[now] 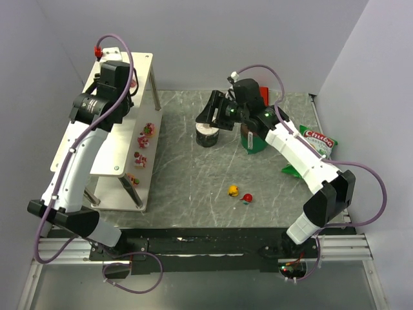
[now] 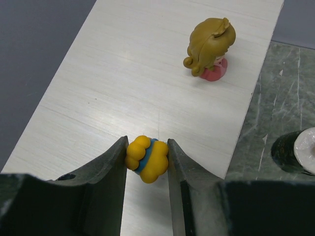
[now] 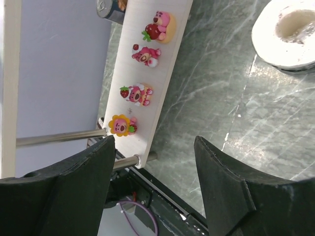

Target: Place and organize the plastic toys onto the shelf

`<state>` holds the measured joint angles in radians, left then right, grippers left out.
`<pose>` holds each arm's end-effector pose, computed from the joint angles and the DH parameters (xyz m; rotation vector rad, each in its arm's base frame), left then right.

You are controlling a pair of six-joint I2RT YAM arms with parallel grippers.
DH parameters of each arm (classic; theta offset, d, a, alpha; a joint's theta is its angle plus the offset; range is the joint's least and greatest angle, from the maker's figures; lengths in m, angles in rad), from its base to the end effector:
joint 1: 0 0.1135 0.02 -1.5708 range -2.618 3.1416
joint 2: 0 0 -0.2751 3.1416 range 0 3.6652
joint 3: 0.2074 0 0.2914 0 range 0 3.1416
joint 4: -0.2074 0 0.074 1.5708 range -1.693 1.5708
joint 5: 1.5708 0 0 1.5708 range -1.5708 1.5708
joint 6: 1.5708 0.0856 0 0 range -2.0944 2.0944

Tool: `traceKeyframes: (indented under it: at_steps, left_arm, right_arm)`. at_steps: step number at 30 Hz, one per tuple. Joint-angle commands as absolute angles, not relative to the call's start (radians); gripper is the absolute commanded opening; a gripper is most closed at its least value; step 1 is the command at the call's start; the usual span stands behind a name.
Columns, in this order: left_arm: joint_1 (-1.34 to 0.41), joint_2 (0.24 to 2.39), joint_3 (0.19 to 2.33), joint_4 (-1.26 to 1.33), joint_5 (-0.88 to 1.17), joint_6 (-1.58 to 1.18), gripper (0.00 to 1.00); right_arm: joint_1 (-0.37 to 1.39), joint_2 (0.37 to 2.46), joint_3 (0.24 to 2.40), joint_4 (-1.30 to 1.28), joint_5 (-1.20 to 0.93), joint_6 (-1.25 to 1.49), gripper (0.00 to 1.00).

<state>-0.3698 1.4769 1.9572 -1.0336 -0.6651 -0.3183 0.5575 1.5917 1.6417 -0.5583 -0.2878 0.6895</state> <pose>0.3358 -0.0735 0.4981 -0.3288 1.9802 0.2701 0.3638 0.2555 0.3868 -0.0423 2.2341 1.0258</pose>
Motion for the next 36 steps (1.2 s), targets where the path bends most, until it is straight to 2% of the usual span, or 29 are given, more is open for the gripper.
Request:
traceKeyframes:
  at_steps: [1,18,27,36]
  left_arm:
    - [-0.360,1.506,2.035,-1.029,-0.684,-0.284,0.10]
    - [-0.359,1.638,2.174,-1.147,-0.644,-0.337,0.19]
    - [-0.360,1.672,2.204,-1.189,-0.623,-0.362,0.19]
    - [-0.362,1.678,2.226,-1.190,-0.589,-0.368,0.28]
  right_arm:
    - [0.541,1.554,1.632,-0.546,-0.275,0.667,0.72]
    - [0.497,1.621,1.677,-0.549,-0.337,0.655,0.71]
    - [0.482,1.657,1.701,-0.551,-0.370,0.655,0.71]
    - [0.483,1.686,1.720,-0.548,-0.385,0.657,0.70]
